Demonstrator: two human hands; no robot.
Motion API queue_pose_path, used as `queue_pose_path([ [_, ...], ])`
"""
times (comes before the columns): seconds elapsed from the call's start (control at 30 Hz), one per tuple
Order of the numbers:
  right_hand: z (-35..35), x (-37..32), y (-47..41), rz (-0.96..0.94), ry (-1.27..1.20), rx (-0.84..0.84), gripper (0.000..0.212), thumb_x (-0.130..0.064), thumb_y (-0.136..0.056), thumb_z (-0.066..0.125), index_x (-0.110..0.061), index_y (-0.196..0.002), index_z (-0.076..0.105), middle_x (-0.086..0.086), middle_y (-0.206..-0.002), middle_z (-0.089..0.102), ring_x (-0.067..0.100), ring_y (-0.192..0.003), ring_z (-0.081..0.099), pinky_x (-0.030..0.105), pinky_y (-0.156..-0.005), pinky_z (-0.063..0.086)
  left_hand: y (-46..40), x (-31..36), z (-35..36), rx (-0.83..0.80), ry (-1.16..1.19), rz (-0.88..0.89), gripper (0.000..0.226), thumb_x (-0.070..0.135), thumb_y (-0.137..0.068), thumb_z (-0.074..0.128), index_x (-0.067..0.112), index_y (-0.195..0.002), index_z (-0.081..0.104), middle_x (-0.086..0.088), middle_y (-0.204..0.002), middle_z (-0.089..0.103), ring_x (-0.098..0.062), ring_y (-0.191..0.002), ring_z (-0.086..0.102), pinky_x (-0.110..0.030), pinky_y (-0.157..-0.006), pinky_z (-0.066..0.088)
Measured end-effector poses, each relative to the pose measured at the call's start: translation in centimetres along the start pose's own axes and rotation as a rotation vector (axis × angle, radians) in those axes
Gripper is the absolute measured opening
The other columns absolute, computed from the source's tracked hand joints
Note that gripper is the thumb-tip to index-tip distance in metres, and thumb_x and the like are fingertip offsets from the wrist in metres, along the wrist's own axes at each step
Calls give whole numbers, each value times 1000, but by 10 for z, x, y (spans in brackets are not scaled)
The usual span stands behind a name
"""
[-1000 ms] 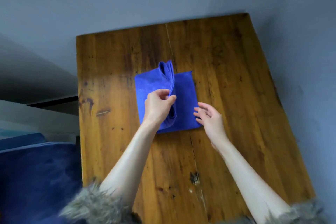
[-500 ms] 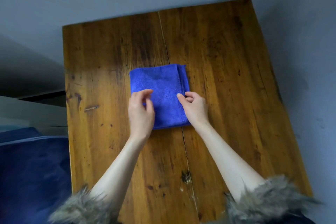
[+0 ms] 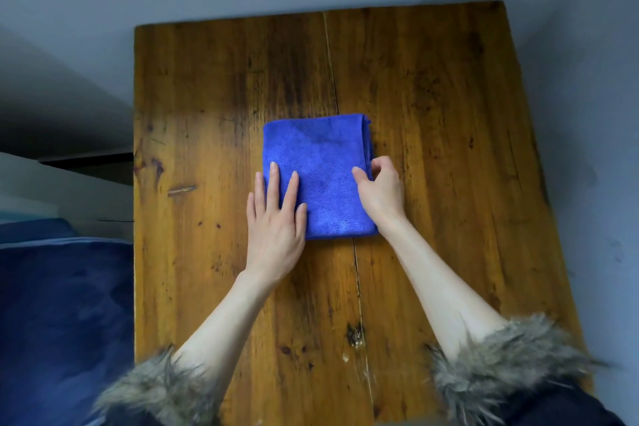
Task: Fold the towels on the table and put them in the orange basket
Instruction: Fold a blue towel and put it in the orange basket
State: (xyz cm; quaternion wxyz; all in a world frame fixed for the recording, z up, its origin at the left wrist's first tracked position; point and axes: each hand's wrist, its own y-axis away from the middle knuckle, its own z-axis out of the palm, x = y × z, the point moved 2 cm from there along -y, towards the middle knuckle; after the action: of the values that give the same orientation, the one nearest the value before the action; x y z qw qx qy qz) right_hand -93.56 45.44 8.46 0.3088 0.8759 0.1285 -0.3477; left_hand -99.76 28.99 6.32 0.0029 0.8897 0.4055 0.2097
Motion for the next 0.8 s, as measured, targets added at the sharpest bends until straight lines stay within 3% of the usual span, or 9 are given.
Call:
queue_pose_path([
  [0.17,-3,13,-16,177,-238,-56,30,-25,-87,64,-11,-111,54,5,-113,61,21,-100,61,40,-87,53,-1,4,6,-67,-71,27,62,47,-94,15,19,-149,18,-10,-158,1,-32,-145,-3,-50,-114,6],
  [0.3,-9,12,-20,232,-232,-39,33,-25,-88,64,-12,-116,53,4,-114,59,20,-103,59,33,-85,52,-4,1,11,-104,-145,35,66,53,-92,10,22,-150,9,-10,-158,-5,-29,-144,-10,-51,-114,1],
  [0.37,-13,10,-11,97,-14,113,35,-25,-91,58,-14,-123,49,3,-114,56,20,-107,56,30,-85,48,-3,1,10,-97,-135,44,65,52,-93,8,22,-150,8,-10,-158,-5,-26,-143,-13,-50,-114,-3],
  [0.47,-10,5,9,-341,282,339,36,-20,-94,50,-10,-129,49,10,-129,50,22,-119,48,33,-94,45,-5,2,4,-21,-57,72,58,42,-96,14,20,-149,18,-11,-158,6,-26,-145,-3,-51,-114,1],
  [0.57,17,8,6,-675,569,284,43,-14,-93,46,-5,-135,44,16,-143,43,30,-135,36,48,-111,29,-22,4,0,60,-73,143,52,29,-97,22,14,-147,26,-15,-156,15,-31,-145,8,-53,-114,8],
  [0.67,38,7,-7,-746,748,188,48,-18,-95,42,-5,-141,38,16,-149,34,31,-140,27,53,-113,19,-52,7,-1,83,-98,172,54,24,-93,23,13,-145,29,-15,-156,15,-33,-145,8,-52,-115,7],
  [0.8,39,10,-25,-695,805,155,56,-32,-95,26,-8,-146,28,16,-153,24,29,-143,19,51,-115,11,-74,1,2,93,-141,192,56,38,-94,29,19,-146,30,-13,-157,12,-29,-145,4,-49,-117,3],
])
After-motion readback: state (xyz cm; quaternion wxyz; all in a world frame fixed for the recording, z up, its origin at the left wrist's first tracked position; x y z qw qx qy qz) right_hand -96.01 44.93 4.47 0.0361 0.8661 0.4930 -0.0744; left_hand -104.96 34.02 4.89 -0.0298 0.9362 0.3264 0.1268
